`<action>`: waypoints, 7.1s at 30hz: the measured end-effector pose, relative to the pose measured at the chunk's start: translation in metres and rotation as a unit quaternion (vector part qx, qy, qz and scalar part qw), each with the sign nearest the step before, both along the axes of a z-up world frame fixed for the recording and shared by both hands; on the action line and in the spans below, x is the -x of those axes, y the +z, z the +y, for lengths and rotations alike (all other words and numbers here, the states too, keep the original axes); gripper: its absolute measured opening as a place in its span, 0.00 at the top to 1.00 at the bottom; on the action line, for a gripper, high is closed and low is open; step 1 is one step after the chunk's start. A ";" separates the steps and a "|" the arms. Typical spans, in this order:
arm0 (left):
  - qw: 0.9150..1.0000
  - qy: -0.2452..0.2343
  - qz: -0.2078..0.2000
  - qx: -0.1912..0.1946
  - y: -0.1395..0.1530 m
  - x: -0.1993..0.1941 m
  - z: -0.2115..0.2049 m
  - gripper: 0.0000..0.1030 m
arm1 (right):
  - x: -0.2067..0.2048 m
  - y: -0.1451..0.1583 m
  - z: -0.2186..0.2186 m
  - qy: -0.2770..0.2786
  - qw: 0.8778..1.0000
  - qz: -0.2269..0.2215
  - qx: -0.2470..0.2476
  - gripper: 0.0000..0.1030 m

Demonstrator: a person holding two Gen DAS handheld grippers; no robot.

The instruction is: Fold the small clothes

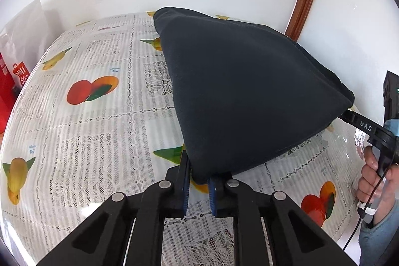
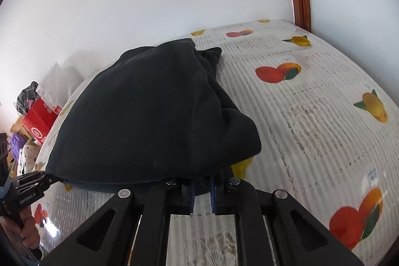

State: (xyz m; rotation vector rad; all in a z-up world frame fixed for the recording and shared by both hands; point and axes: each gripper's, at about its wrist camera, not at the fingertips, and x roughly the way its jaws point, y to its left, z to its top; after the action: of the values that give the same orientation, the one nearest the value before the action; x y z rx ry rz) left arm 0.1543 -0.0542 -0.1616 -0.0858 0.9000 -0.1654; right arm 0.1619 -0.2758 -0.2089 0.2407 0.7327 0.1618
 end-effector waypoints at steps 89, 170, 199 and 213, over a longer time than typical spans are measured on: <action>0.999 -0.018 0.008 -0.033 0.036 -0.091 0.014 0.42 | -0.177 0.043 0.028 0.047 0.989 0.074 0.117 0.96; 0.998 0.046 0.046 -0.009 -0.002 -0.069 0.035 0.75 | -0.074 0.003 0.026 0.040 0.996 0.074 0.000 0.80; 0.997 0.077 0.025 0.000 0.022 -0.047 0.028 0.61 | -0.043 0.033 0.018 -0.029 0.997 0.064 0.039 0.67; 0.995 0.082 -0.057 -0.017 0.099 0.020 0.002 0.36 | 0.023 0.108 0.049 -0.050 0.993 0.033 0.104 0.53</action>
State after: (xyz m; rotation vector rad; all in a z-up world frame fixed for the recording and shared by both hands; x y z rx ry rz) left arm 0.1341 -0.0523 -0.0625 -0.1170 0.7775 -0.0021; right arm 0.1387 -0.2263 -0.1011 0.0845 0.7958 -0.0181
